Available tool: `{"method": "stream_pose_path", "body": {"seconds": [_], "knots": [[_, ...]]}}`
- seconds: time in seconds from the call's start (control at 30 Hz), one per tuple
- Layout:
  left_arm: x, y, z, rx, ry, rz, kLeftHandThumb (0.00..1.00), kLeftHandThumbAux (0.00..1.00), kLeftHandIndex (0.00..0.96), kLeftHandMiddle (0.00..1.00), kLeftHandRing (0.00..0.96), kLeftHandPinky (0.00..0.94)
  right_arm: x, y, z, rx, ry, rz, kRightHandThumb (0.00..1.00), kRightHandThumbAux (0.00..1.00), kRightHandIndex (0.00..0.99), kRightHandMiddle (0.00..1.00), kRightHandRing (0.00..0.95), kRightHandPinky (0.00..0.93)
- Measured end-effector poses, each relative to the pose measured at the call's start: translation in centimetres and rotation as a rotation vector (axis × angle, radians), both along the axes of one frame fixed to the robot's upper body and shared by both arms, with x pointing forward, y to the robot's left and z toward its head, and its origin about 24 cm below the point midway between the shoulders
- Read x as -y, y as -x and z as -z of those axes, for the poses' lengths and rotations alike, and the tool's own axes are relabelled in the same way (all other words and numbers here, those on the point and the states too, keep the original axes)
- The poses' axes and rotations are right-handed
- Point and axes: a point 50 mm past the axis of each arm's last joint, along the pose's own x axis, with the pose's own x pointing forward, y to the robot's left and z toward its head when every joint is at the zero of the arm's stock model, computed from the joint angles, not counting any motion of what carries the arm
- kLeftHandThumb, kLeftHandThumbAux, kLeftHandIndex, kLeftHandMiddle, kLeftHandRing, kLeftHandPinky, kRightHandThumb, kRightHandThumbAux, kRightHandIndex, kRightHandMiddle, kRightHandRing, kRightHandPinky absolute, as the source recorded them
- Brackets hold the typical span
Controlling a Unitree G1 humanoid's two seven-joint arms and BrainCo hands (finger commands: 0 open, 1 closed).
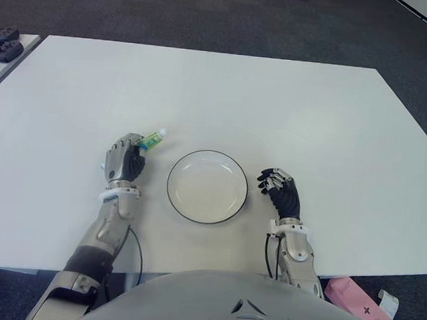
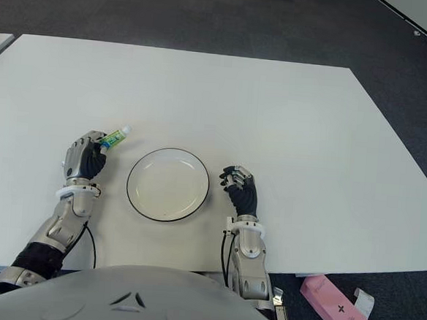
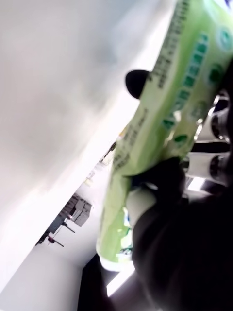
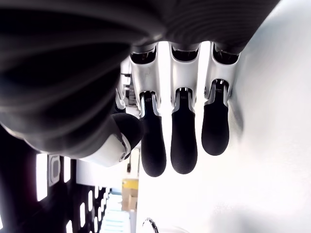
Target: Put the toothpaste on the table into the plate.
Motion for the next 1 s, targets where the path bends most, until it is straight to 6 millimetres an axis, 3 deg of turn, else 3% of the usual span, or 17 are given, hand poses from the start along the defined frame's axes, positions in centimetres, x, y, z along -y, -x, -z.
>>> {"method": "stream_pose_path", "body": {"seconds": [0.53, 1.0], "knots": [[1.0, 1.1, -0.8, 0.084, 0.050, -0.100, 0.850, 0.666, 0.398, 0.547, 0.855, 0.836, -0.2, -0.3, 0.1, 0.019, 0.010, -0.021, 0.709, 0.727, 0.431, 0.540, 0.554, 0.561], [3.1, 1.1, -4.0, 0.196, 0.114, -0.033, 0.851, 0.665, 0.401, 0.552, 0.868, 0.857, -0.3, -0.4, 0.1, 0.018, -0.004, -0.014, 0.709, 0.726, 0.431, 0.536, 0.547, 0.550]]}}
